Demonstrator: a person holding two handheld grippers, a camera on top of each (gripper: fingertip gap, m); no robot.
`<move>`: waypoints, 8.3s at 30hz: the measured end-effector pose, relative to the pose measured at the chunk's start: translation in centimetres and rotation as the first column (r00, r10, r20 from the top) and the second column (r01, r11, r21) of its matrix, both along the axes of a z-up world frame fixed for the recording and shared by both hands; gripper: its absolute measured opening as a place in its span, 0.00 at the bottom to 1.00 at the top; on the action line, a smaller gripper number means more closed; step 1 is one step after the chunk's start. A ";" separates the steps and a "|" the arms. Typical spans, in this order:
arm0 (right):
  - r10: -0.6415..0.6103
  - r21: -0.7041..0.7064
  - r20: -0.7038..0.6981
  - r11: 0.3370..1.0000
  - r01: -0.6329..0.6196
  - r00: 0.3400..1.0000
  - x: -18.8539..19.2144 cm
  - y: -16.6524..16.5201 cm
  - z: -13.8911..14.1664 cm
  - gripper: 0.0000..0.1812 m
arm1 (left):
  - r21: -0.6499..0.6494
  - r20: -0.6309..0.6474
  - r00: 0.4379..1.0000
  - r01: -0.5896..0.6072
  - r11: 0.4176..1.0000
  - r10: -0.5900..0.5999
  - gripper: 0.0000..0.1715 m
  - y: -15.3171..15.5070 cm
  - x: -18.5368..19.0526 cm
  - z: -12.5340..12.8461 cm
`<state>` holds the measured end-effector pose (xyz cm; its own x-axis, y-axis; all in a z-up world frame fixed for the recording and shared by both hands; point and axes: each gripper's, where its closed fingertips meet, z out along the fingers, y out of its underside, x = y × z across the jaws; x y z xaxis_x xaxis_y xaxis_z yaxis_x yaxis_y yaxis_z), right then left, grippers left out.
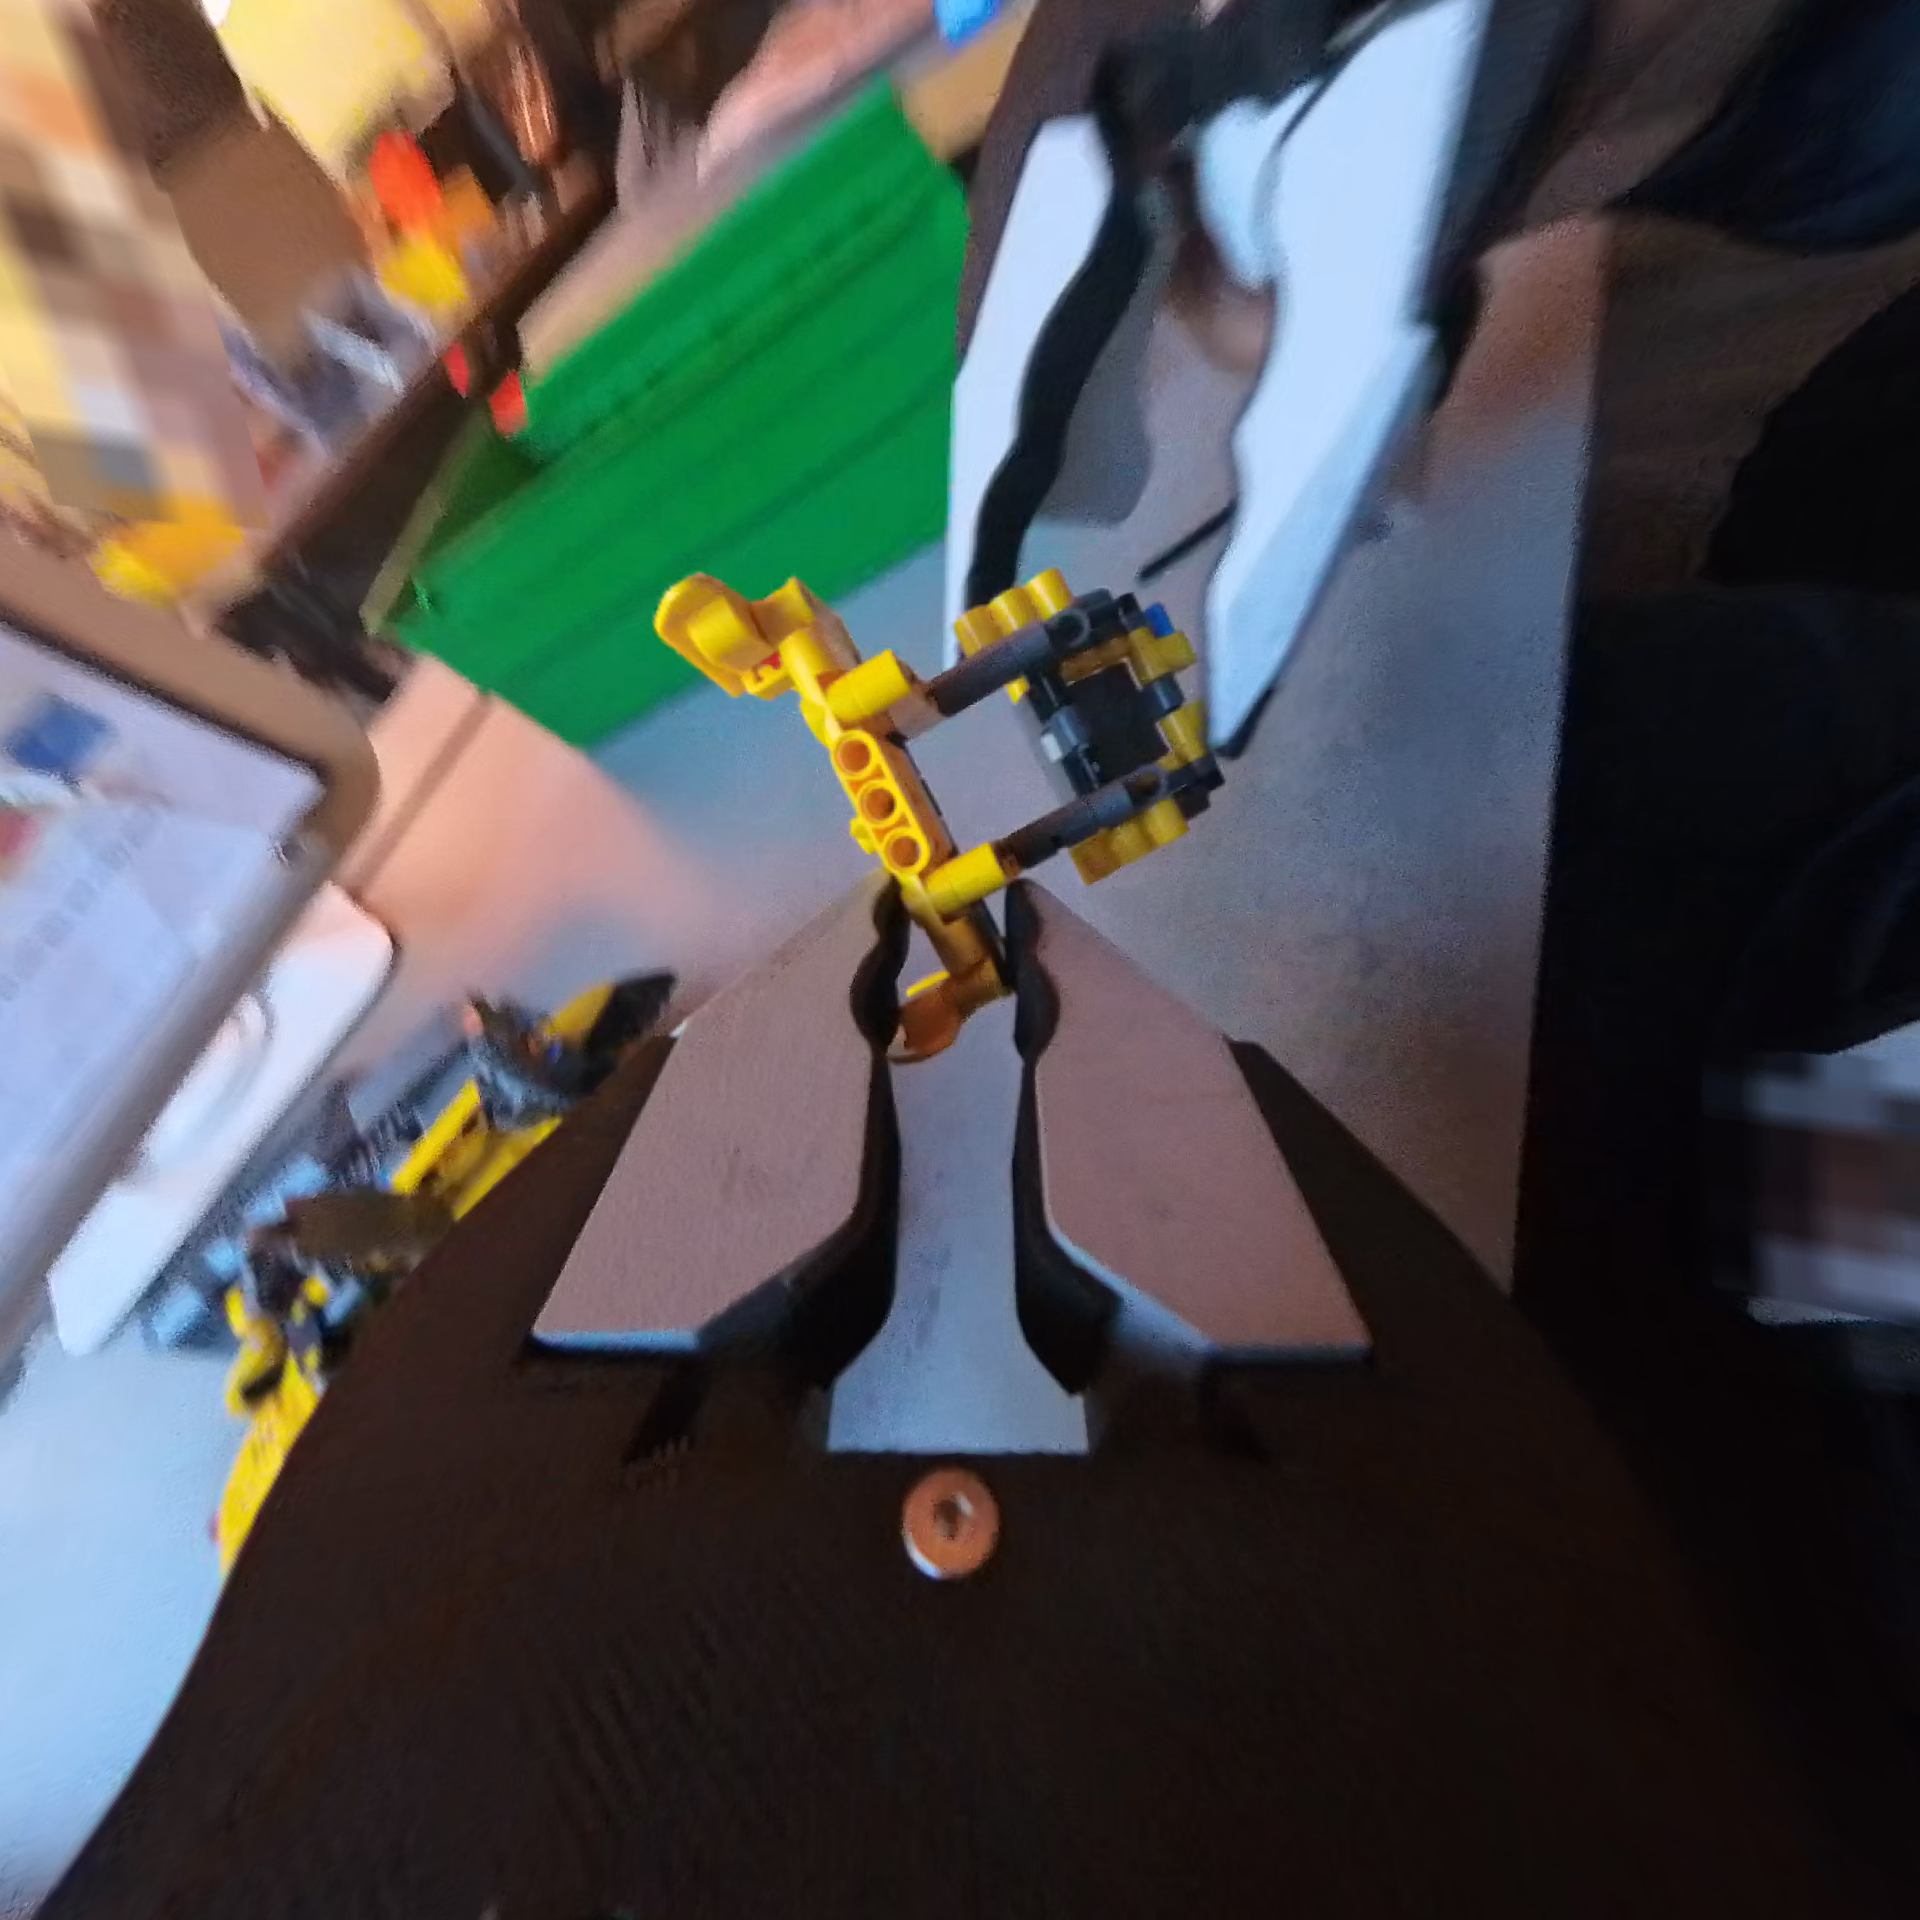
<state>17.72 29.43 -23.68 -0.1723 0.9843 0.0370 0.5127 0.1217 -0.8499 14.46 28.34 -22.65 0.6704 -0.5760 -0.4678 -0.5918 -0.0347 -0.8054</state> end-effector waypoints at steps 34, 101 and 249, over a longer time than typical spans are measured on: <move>-0.008 0.256 -0.069 0.966 0.025 0.998 -1.2 0.1 0.7 0.04 | -0.154 0.160 0.986 -0.015 0.988 0.040 0.15 -0.7 -0.1 -0.2; -0.285 -0.675 -0.158 0.730 0.108 0.945 -7.3 0.6 3.9 0.07 | 0.245 -0.098 0.911 -0.369 0.897 0.401 0.03 0.6 -2.0 3.6; -0.072 0.763 -0.193 0.616 0.196 0.978 -5.1 -0.2 4.2 0.03 | -0.120 -0.206 0.953 -0.252 0.960 0.224 0.08 0.4 -1.0 2.9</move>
